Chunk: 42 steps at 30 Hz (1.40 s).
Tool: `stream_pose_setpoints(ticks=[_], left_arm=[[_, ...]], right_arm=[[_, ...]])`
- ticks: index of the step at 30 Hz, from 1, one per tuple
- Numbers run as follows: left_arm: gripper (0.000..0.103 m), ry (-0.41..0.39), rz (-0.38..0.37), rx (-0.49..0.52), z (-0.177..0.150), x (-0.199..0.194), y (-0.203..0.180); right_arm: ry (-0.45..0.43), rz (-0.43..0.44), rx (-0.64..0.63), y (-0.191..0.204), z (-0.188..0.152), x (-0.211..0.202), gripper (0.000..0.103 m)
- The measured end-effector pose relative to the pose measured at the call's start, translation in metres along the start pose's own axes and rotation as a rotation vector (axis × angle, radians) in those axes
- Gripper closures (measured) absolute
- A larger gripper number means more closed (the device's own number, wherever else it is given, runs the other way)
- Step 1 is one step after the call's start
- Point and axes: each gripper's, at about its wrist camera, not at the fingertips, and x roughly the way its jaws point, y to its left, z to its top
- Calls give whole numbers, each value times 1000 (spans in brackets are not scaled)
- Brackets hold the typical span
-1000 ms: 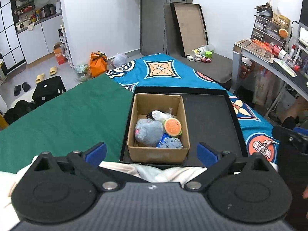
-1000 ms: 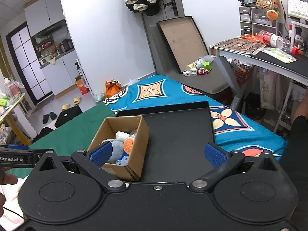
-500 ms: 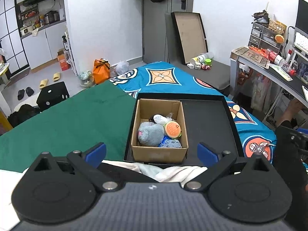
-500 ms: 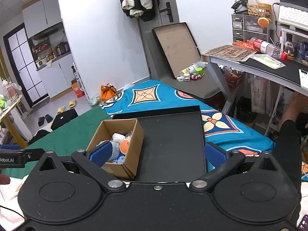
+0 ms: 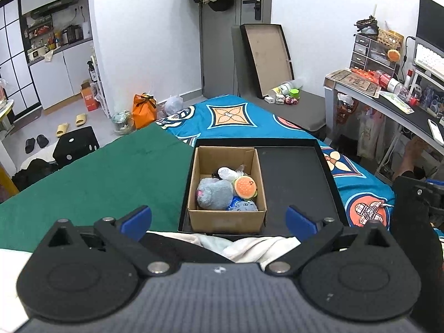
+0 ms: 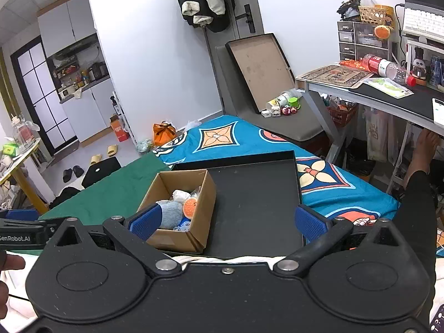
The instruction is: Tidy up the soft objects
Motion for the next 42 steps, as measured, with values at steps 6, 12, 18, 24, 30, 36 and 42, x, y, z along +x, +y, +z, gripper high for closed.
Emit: stream_pose_setpoints(ticks=[6, 12, 18, 24, 30, 36, 42], left_arm=[[1, -3, 2, 3, -2, -2, -1], [1, -8, -6, 9, -2, -3, -3], [1, -14, 4, 13, -3, -3, -5], [1, -13, 4, 16, -3, -2, -5], [1, -12, -6, 13, -1, -3, -6], [1, -11, 9, 13, -3, -2, -5], [1, -14, 16, 11, -6, -2, -4]], right_arm=[[4, -2, -13, 2, 0, 0, 0], [2, -4, -8, 1, -1, 0, 0], [1, -6, -8, 1, 0, -1, 0], [12, -7, -5, 0, -2, 0, 0], [17, -3, -6, 0, -3, 1, 0], [27, 1, -4, -1, -7, 5, 0], [30, 6, -18, 3, -9, 4, 0]])
